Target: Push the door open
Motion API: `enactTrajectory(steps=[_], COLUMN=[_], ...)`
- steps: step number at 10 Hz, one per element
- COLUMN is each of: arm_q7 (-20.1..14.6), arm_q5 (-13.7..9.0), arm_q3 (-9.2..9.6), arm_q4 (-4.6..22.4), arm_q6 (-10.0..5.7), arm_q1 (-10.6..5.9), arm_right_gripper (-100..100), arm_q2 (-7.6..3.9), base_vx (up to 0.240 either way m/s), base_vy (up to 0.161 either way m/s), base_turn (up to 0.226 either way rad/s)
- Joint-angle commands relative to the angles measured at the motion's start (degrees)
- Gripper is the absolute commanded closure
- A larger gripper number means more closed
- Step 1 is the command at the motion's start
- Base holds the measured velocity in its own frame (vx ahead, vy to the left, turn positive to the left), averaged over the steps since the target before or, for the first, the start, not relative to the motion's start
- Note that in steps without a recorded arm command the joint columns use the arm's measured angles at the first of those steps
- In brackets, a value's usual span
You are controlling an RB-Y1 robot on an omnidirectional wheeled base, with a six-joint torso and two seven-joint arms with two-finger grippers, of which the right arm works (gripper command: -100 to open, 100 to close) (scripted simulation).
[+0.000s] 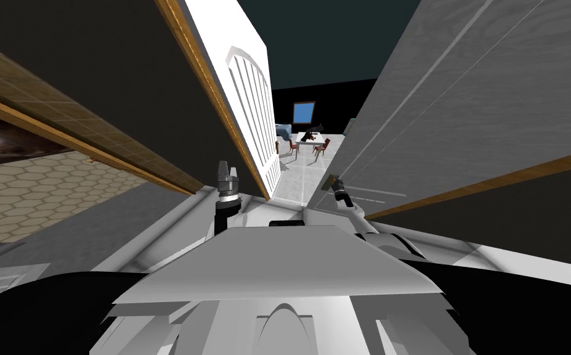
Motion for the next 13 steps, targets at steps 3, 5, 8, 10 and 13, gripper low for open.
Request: enactTrajectory(steps=[3,5,8,10,13], arm_q7=[1.85,3.36,6.21,8.41,10.77], arm_q5=[-0.22,-0.4,-0.73,-0.99,-1.27], arm_q3=[-1.69,-3.07,-5.67,-7.68,-9.84], arm_q4=[0.98,1.77,3.27,4.43,5.68], arm_q6=[-0.03,-0.06,-0.1,-0.13,-0.17], arm_q1=[-1.04,-1.89,-3.49,-4.73,-6.06], arm_right_gripper=[100,100,100,100,100], arm_q2=[0.93,1.68,3.11,4.21,5.39], base_vx=[0.095,0.167,0.204,0.207,0.151], base_vy=[0.008,-0.011,-0.016,-0.016,0.001], base_turn=[-0.041,-0.045,-0.06,-0.063,-0.059])
